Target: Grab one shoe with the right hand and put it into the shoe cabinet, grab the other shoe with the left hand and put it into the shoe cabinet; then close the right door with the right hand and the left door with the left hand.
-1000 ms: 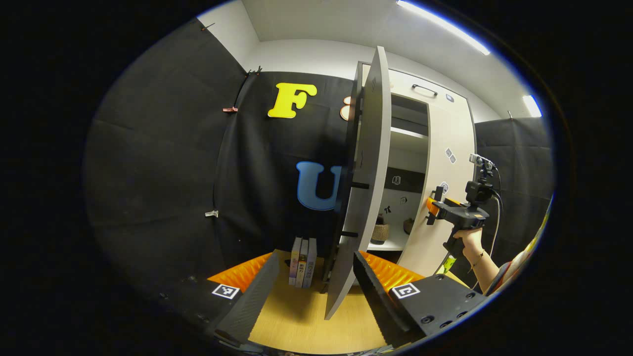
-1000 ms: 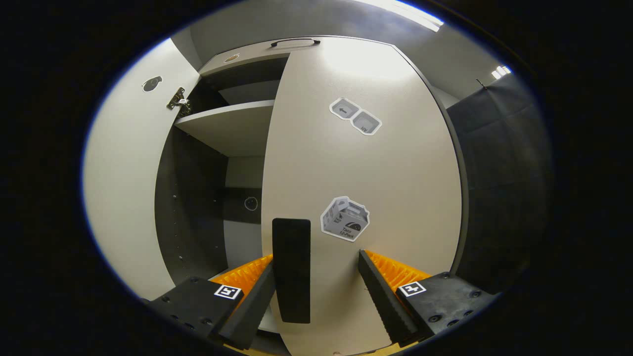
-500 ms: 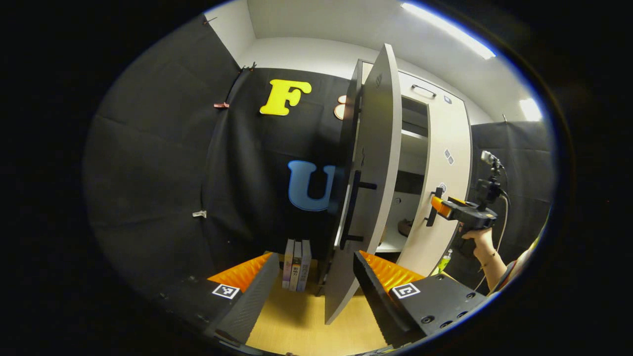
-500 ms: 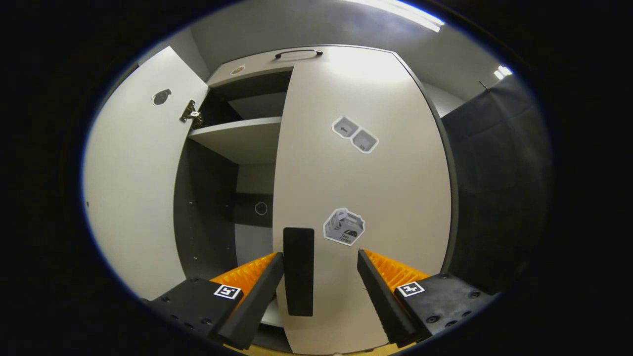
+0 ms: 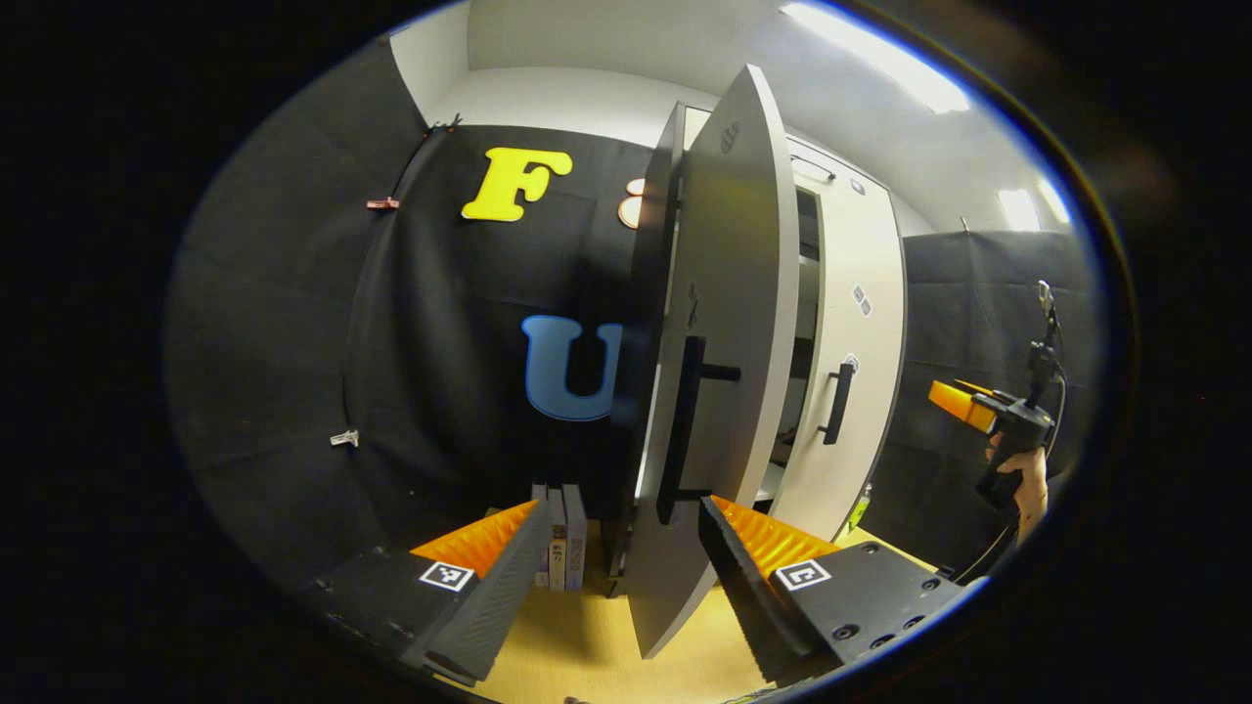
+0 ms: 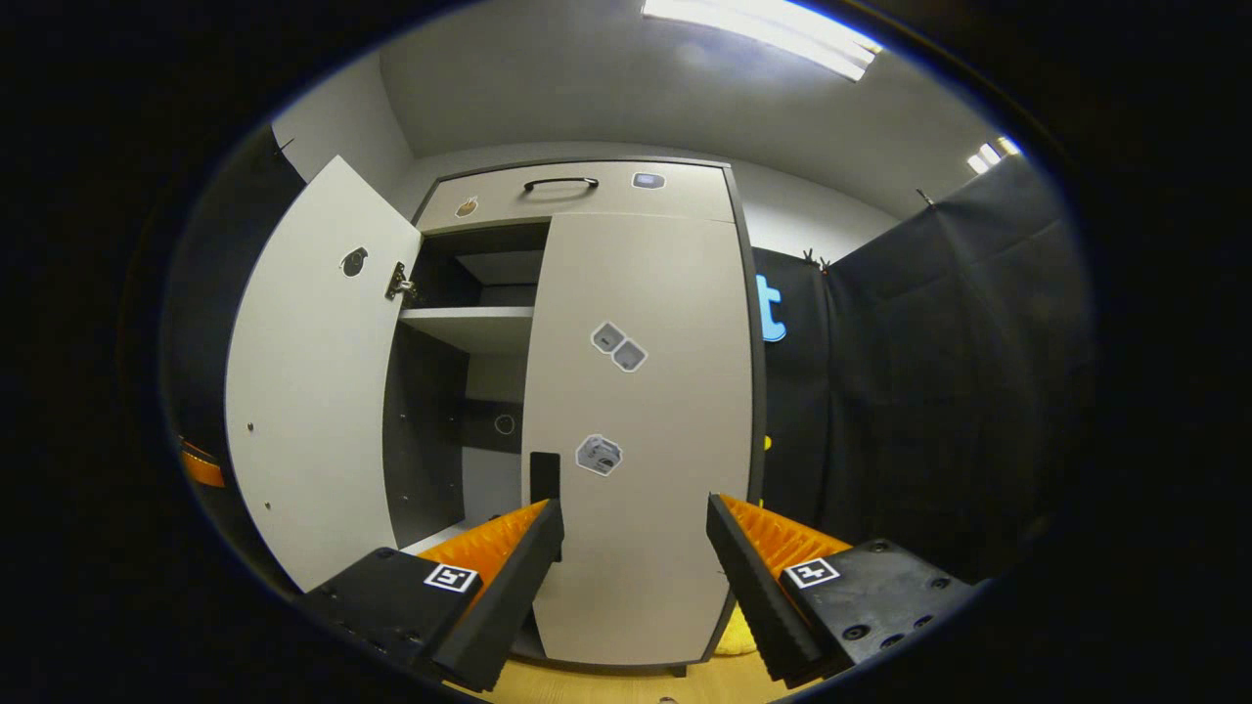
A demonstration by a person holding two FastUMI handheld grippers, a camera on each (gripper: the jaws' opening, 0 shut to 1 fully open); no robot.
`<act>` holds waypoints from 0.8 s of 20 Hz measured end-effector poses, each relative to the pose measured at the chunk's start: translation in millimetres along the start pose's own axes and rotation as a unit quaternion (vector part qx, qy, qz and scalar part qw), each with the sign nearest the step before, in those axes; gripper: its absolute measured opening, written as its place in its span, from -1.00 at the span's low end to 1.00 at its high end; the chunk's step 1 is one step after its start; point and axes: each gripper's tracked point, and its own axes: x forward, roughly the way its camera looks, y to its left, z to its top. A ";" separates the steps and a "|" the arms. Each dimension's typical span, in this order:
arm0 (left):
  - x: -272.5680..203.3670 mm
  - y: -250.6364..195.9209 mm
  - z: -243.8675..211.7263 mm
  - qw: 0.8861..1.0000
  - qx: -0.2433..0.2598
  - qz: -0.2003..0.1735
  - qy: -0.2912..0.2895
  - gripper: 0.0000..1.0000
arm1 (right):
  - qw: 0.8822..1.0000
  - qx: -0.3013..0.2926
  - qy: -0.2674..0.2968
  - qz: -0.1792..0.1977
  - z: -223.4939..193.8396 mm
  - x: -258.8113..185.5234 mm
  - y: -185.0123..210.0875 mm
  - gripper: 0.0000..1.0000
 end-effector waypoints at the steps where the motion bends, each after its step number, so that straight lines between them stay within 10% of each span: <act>1: 2.5 0.0 2.9 1.000 0.007 -0.006 -0.003 0.91 | 1.000 -0.002 0.005 -0.001 -0.4 -10.4 -3.5 0.95; 16: 47.7 -23.8 24.3 0.996 0.047 -0.076 -0.020 0.87 | 0.998 -0.003 0.036 0.043 0.1 -99.5 -15.8 0.95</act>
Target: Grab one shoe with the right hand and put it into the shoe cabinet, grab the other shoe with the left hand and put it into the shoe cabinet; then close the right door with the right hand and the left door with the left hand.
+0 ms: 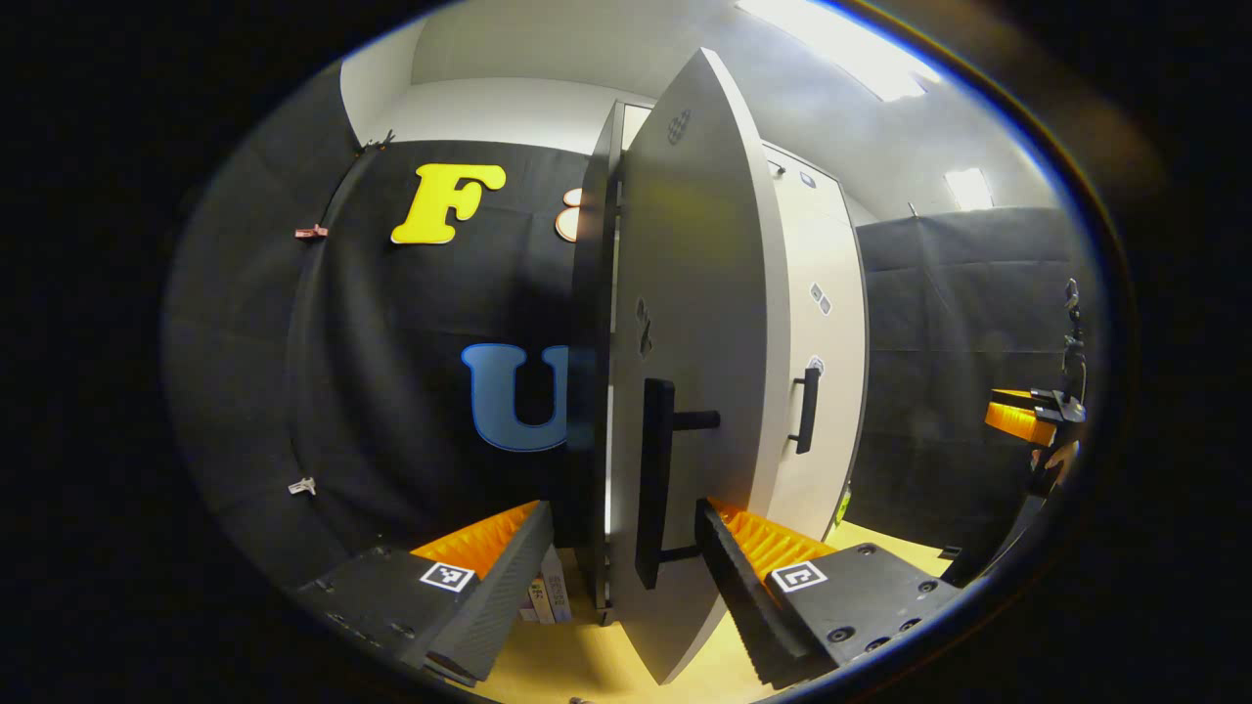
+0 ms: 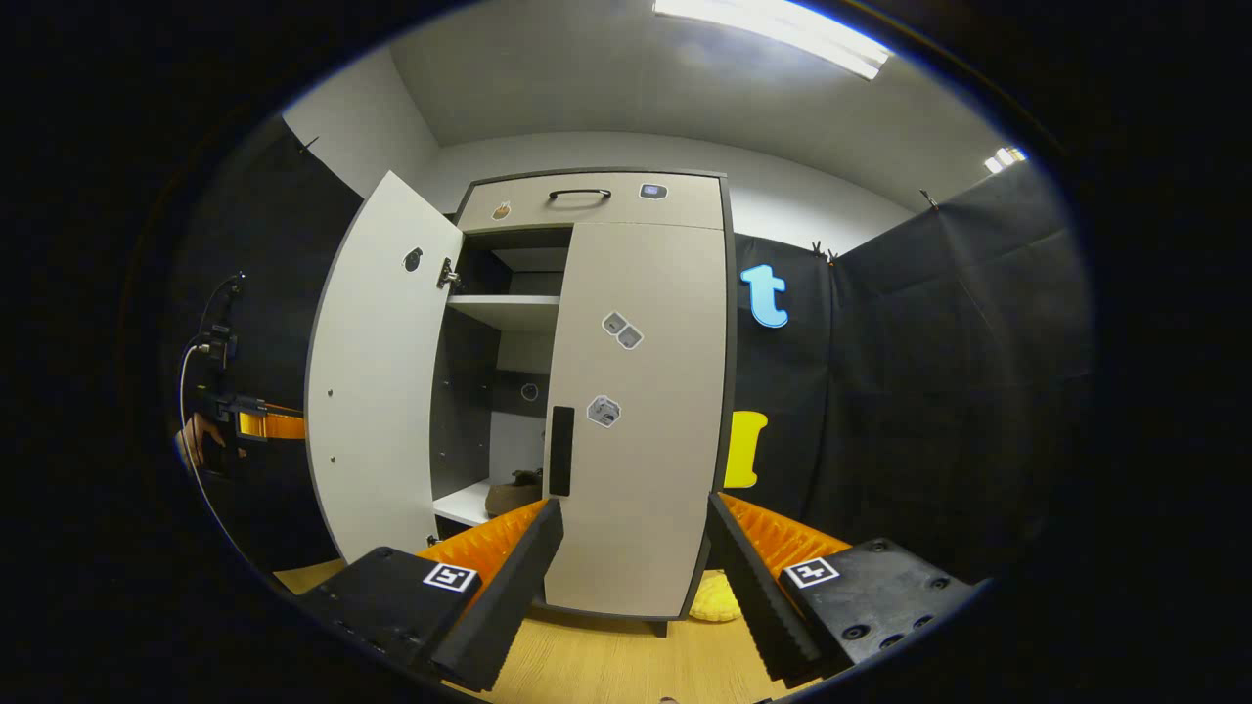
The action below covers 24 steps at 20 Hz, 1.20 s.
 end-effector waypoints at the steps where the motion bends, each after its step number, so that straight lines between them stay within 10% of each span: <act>1: 2.0 -5.3 1.4 1.000 0.003 -0.004 -0.001 0.87 | 1.000 0.001 0.001 -0.003 -0.6 -0.6 -2.9 0.95; 13: 66.9 -91.4 9.5 0.998 0.007 -0.059 -0.013 0.85 | 0.999 0.024 0.023 -0.003 -18.9 2.4 -40.7 0.95; 24: 167.2 -157.1 7.3 0.999 0.026 -0.038 -0.026 0.92 | 0.999 0.028 0.036 0.002 -34.6 10.5 -81.8 0.95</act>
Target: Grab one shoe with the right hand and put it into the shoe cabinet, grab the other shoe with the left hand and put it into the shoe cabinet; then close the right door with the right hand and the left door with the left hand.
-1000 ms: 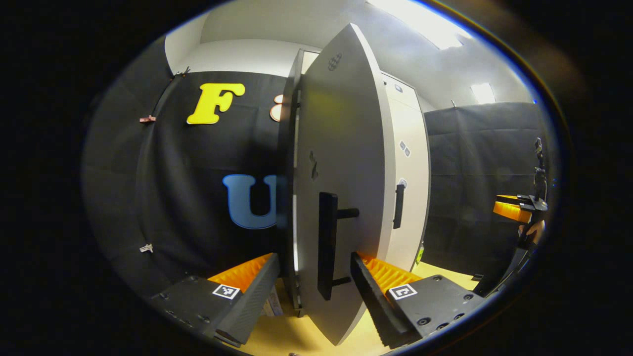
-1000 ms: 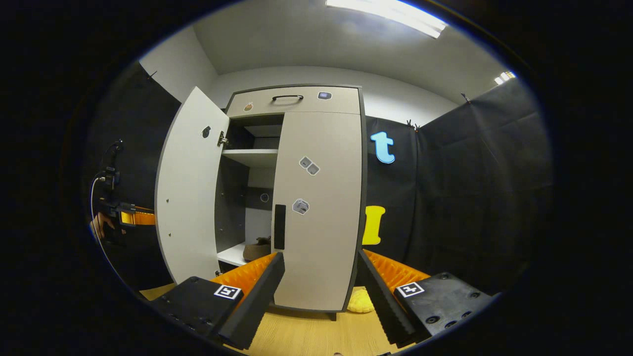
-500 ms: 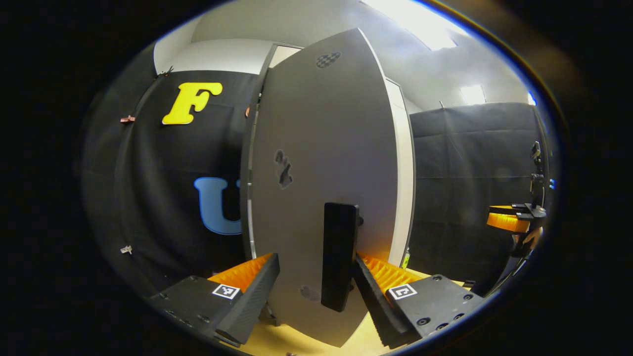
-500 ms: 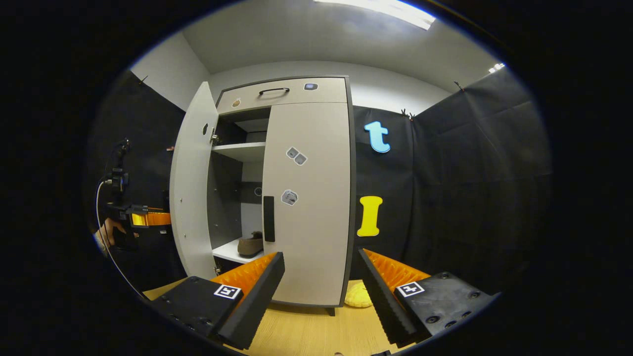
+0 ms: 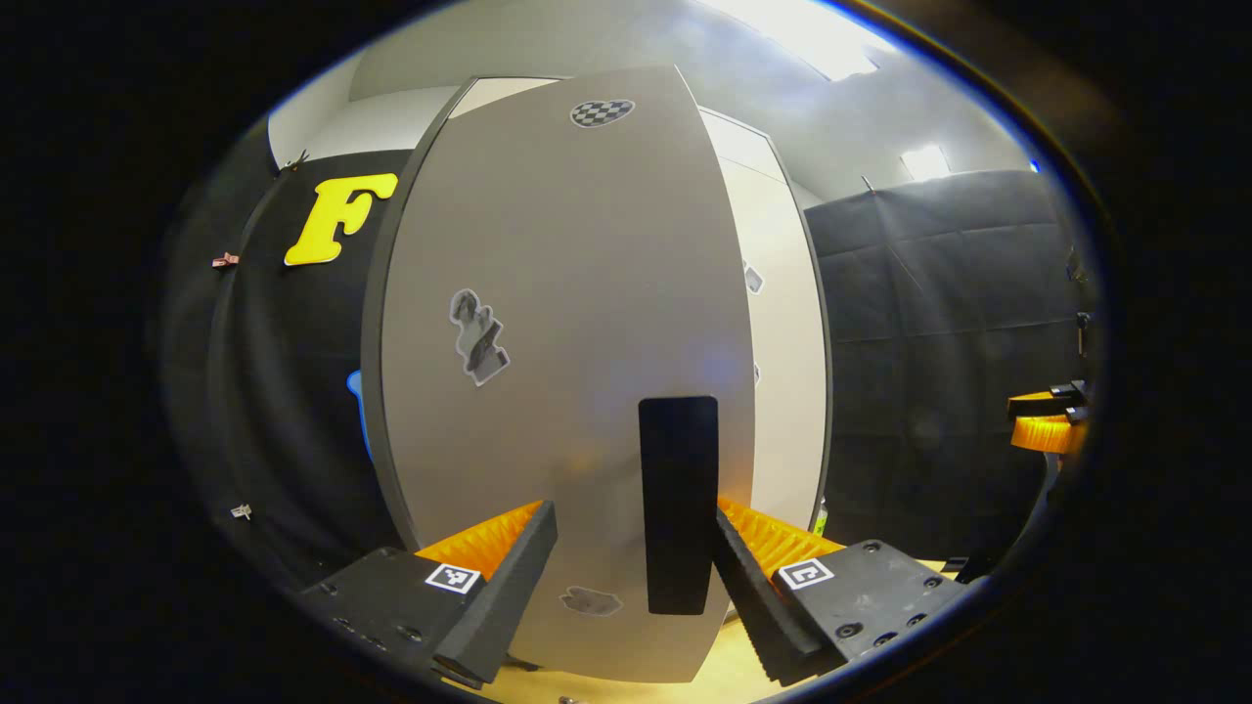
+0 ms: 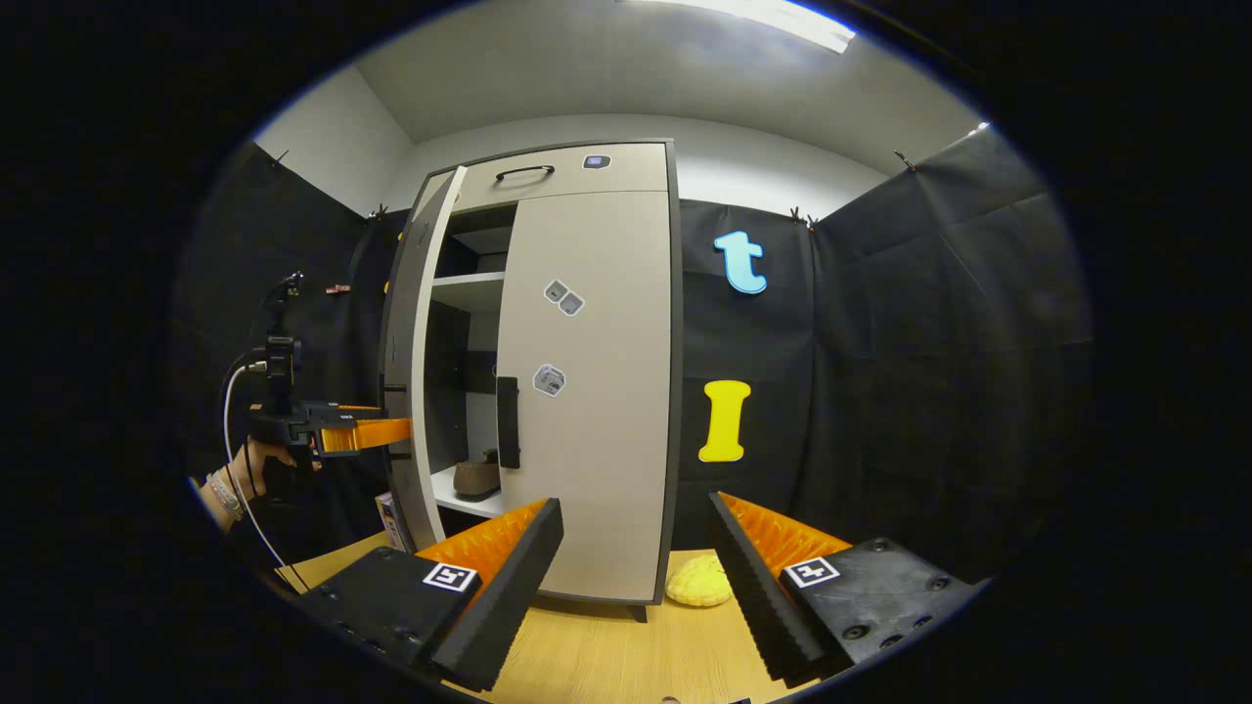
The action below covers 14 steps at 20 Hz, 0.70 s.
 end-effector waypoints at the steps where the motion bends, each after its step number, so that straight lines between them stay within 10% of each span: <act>1: 5.0 -0.5 -0.5 1.000 -0.011 0.001 0.000 0.88 | 1.000 0.001 0.001 -0.001 -1.4 0.7 -4.6 0.95; 14: 58.2 -9.7 0.8 0.996 -0.006 0.085 0.003 0.84 | 1.000 0.020 0.018 0.007 -18.3 23.8 -37.5 0.95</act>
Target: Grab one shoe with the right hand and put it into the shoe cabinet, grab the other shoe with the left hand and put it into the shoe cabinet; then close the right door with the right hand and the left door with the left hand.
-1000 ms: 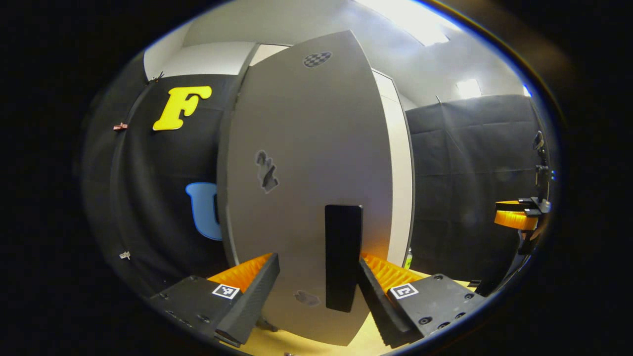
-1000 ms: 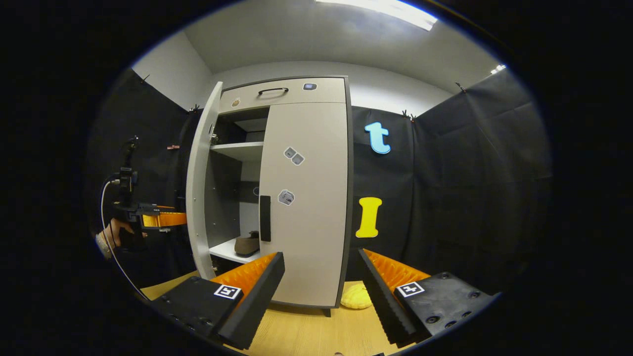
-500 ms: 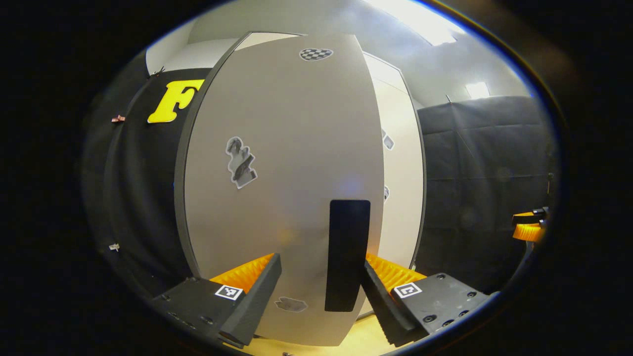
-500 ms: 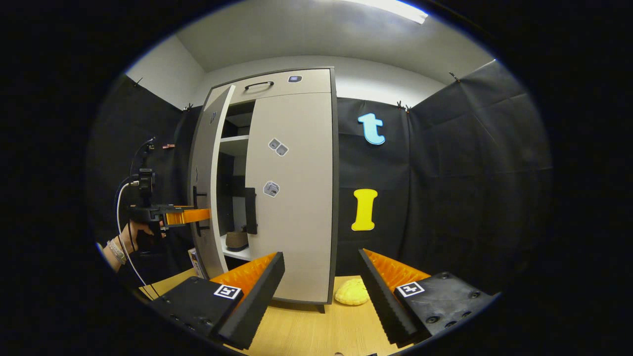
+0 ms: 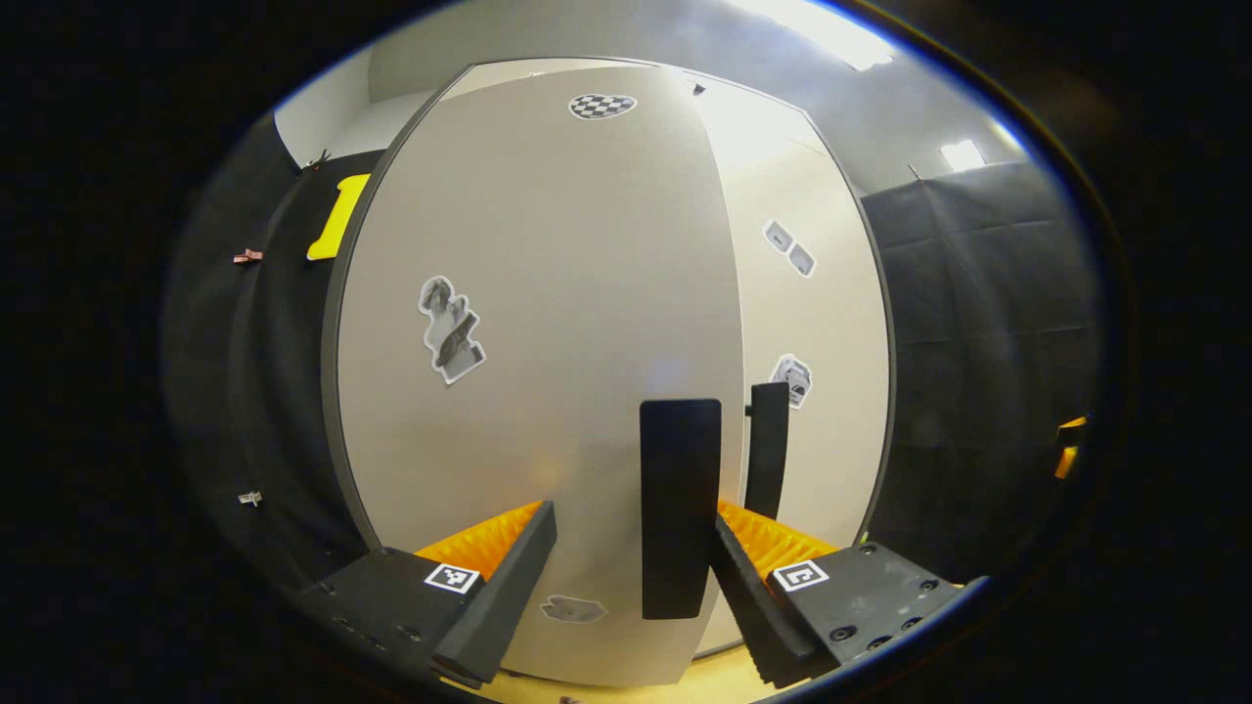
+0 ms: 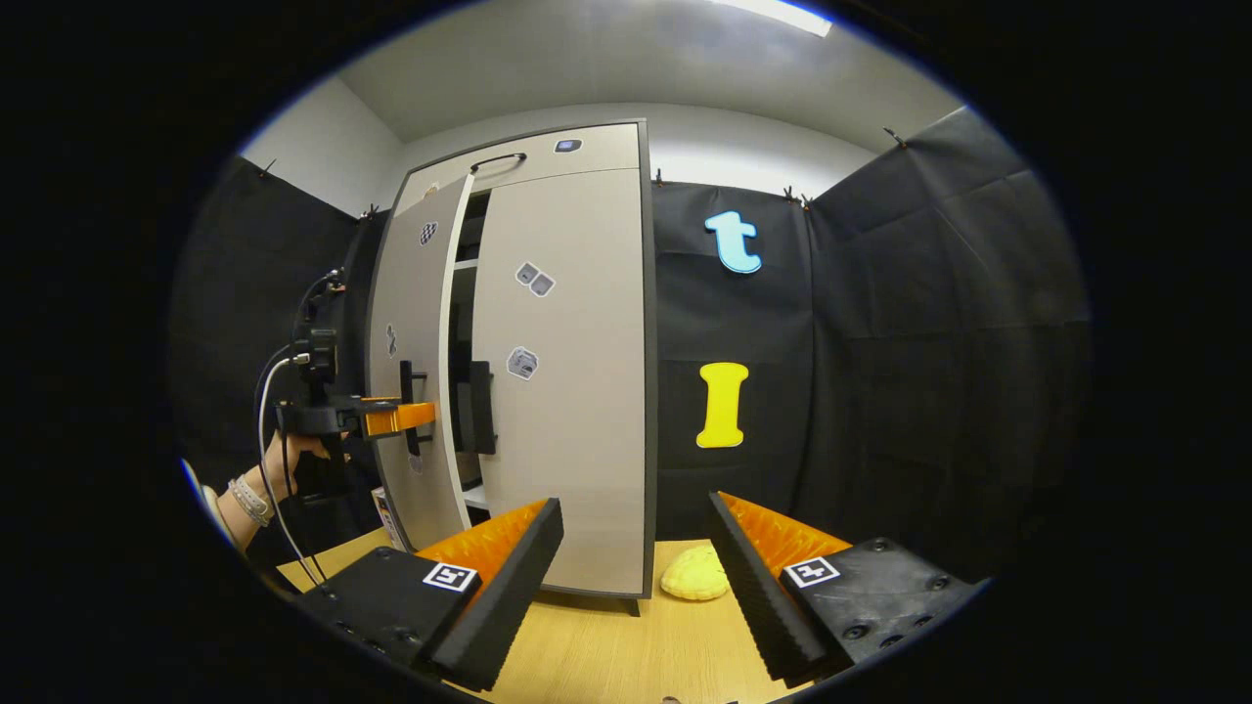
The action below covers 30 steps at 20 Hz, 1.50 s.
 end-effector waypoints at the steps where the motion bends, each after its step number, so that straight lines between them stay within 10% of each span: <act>1: 2.9 0.1 -0.9 1.000 -0.003 0.008 0.001 0.85 | 1.000 0.005 0.001 0.000 -0.6 2.8 -3.4 0.95; 13: 33.0 4.1 -2.1 0.997 0.004 0.080 -0.002 0.86 | 1.000 0.014 0.000 0.027 -1.5 26.8 -16.1 0.96; 30: -21.5 -8.1 17.5 1.000 0.014 0.022 -0.018 0.96 | 0.998 0.001 -0.006 0.058 3.7 27.1 39.5 0.95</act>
